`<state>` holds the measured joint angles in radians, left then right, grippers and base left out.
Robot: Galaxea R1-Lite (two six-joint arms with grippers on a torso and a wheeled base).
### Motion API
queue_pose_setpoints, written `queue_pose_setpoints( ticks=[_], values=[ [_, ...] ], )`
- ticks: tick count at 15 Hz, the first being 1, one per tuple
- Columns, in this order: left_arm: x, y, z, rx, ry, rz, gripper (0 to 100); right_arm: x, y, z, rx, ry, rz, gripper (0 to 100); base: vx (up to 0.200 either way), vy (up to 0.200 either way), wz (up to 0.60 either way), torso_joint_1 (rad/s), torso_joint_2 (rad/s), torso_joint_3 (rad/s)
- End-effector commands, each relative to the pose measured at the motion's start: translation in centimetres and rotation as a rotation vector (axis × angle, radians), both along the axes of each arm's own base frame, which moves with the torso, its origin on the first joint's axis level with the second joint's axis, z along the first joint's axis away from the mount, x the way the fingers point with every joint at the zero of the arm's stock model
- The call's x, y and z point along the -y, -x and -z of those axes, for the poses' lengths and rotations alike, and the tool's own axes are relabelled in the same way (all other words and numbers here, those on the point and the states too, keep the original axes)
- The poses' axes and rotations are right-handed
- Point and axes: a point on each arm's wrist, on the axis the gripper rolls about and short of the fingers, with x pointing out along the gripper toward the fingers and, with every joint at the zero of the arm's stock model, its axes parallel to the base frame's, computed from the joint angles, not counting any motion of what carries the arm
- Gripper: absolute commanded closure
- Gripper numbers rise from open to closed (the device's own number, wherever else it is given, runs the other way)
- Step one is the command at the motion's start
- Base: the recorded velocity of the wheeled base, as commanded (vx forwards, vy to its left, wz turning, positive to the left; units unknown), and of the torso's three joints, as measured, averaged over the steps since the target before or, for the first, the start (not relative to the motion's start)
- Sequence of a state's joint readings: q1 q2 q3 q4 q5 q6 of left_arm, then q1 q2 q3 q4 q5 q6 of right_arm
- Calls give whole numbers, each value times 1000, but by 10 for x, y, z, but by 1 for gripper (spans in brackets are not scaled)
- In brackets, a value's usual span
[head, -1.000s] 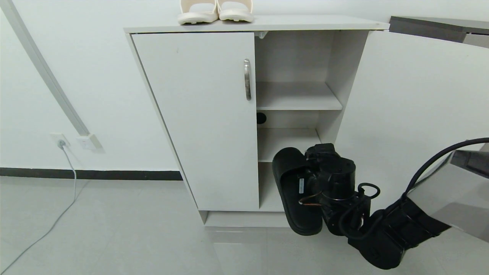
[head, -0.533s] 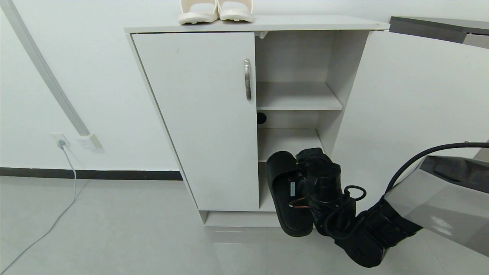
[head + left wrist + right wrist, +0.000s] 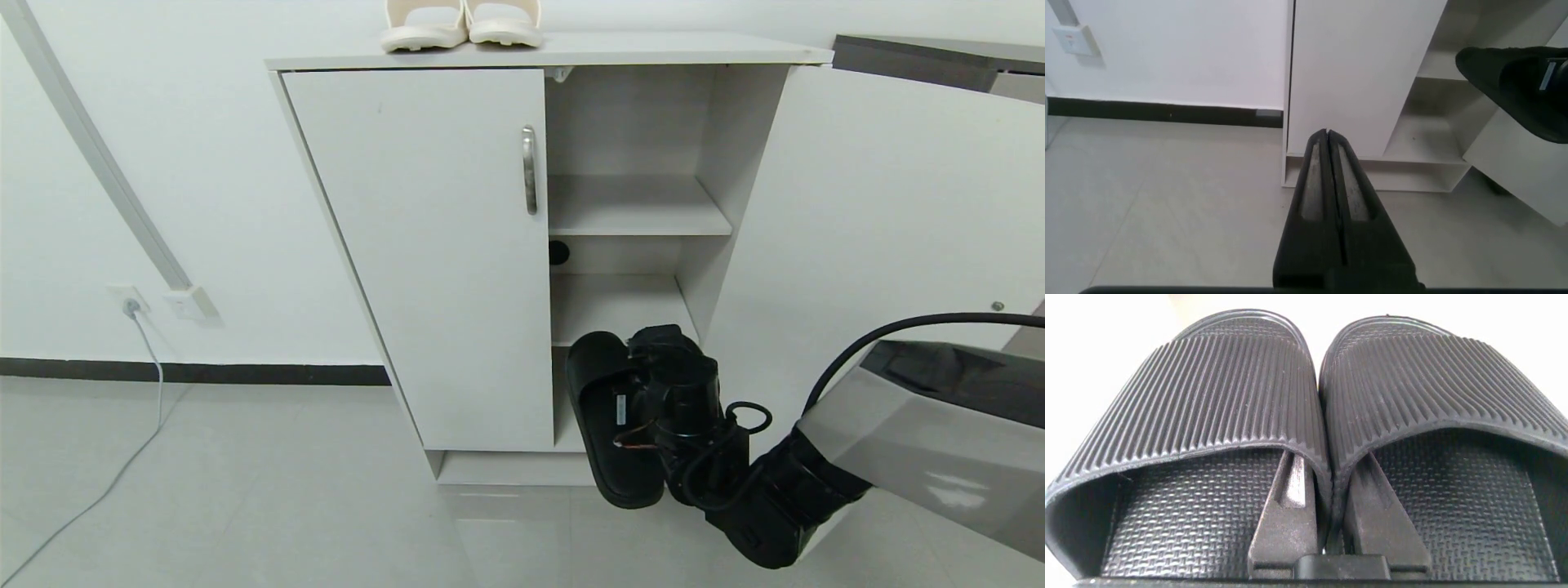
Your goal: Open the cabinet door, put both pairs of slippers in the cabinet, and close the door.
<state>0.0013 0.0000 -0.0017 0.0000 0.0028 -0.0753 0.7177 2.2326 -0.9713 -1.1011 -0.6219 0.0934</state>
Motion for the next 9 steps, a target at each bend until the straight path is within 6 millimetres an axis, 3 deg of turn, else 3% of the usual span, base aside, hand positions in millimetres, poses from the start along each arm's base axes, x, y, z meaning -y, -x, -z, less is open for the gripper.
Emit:
queue_pose_setpoints(
  ticks=[1,9],
  values=[
    [0,0,0,-2,0,-1,100,-3,-4,5,9,-5,0,100,0,0,0,0,0,0],
    [0,0,0,0,0,-1,100,-8,-7,-5,104,-29,4,100,0,0,0,0,1,-152]
  ],
)
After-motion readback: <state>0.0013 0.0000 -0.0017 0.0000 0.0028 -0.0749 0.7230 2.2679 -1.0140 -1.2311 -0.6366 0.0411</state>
